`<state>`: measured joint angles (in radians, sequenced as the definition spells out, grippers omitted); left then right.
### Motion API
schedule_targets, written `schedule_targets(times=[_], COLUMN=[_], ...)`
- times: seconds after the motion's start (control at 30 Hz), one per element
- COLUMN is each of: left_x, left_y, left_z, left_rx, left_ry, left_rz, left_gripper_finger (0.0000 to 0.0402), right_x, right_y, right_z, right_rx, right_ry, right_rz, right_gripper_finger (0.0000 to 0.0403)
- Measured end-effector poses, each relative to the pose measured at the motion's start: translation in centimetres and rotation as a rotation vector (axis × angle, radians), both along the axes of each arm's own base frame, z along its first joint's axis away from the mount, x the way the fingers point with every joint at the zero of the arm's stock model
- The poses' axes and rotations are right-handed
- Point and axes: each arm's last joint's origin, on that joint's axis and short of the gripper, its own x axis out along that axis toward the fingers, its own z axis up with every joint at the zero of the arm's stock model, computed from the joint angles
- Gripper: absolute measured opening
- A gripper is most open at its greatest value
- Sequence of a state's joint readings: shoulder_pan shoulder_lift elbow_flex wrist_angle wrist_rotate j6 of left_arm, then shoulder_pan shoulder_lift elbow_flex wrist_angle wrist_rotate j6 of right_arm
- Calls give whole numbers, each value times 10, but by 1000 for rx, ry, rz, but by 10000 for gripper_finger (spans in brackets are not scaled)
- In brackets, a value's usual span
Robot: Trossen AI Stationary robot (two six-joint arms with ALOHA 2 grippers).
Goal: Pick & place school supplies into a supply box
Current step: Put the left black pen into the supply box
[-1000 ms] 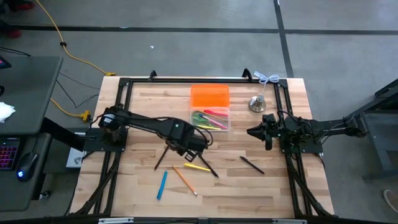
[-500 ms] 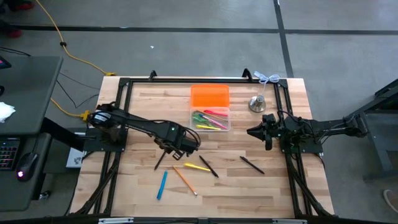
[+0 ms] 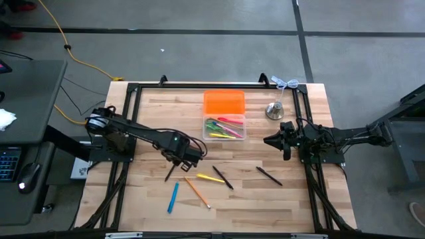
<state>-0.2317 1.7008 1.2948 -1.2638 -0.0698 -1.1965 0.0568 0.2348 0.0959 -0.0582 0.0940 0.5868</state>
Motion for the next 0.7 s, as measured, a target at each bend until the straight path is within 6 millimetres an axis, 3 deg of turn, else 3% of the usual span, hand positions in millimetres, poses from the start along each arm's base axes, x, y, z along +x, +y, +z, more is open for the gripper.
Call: schedule_targets(times=[0.37,0.7], left_x=[-7,-4], left_y=[1,0], left_z=[-39,-49], left_rx=[-68,-84], left_ry=[-8,-72], left_rz=[-16,-38], left_gripper_finger=[140,140], right_x=[0,0], right_y=[0,0], right_z=[-1,-1], right_rx=[-10,-10], right_ry=[8,6], right_rz=[2,2], right_gripper_finger=[43,43])
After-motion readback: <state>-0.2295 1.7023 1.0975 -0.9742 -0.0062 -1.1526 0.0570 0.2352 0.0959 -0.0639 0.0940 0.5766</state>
